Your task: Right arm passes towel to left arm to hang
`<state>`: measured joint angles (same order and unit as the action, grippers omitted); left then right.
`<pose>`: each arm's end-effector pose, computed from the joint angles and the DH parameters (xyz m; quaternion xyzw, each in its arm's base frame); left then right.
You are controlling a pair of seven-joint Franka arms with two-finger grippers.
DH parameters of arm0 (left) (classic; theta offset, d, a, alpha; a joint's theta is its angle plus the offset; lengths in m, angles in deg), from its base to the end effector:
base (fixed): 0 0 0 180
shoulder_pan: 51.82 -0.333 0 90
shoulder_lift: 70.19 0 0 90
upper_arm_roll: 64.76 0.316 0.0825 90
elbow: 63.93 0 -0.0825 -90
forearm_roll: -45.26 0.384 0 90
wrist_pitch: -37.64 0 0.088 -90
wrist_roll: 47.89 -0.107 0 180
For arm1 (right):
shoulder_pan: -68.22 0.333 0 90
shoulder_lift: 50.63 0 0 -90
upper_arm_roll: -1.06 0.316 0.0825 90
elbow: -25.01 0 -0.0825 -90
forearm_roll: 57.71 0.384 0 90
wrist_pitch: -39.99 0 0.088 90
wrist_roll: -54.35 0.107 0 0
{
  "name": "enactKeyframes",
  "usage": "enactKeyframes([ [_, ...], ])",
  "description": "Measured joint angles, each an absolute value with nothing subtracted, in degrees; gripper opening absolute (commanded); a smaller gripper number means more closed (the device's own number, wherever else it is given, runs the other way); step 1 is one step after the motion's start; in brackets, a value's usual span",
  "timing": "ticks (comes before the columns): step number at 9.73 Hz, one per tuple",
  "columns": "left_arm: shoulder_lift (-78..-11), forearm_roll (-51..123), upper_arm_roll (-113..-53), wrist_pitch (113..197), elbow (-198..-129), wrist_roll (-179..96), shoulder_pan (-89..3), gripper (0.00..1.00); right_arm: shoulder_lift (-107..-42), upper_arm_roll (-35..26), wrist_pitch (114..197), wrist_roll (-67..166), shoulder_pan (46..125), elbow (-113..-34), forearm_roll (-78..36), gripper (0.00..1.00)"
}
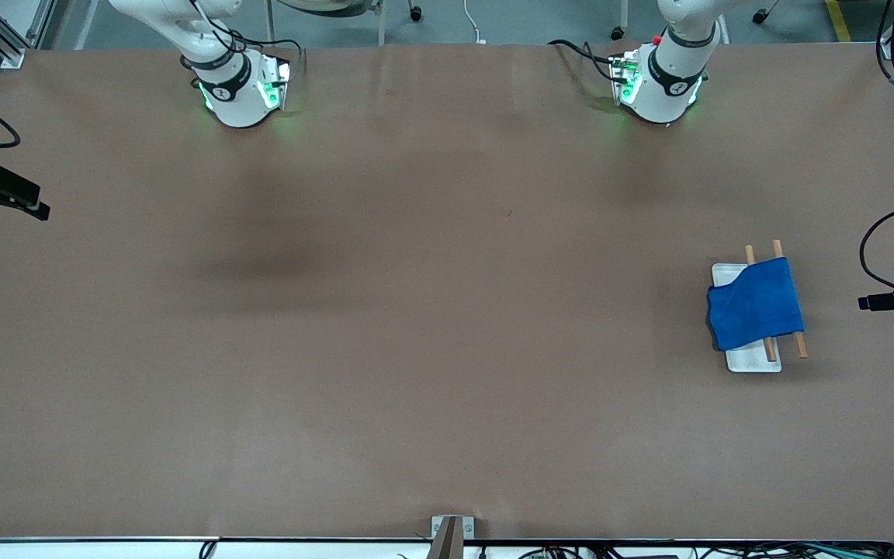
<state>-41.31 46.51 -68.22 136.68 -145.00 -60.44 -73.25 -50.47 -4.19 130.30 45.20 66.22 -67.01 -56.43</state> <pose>0.6441 0.2183 0.3951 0.9944 0.0467 -0.0901 0.0291 0.5490 -0.0675 0.6099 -0.9997 -0.0164 0.0118 0.0131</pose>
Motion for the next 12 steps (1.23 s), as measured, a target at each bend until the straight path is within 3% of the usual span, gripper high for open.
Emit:
enactKeyframes([
  [5, -52.0, 46.66, -80.04, 130.41, -144.61, -44.89, -72.18, 1.0, -50.51, -4.14, 130.3, 45.2, 66.23, -67.0, -56.42, 1.0],
  [12, -59.49, 46.68, -87.79, 122.77, -138.42, -45.3, -72.2, 1.0, -50.88, -4.13, 130.3, 45.2, 66.22, -67.0, -56.42, 1.0],
])
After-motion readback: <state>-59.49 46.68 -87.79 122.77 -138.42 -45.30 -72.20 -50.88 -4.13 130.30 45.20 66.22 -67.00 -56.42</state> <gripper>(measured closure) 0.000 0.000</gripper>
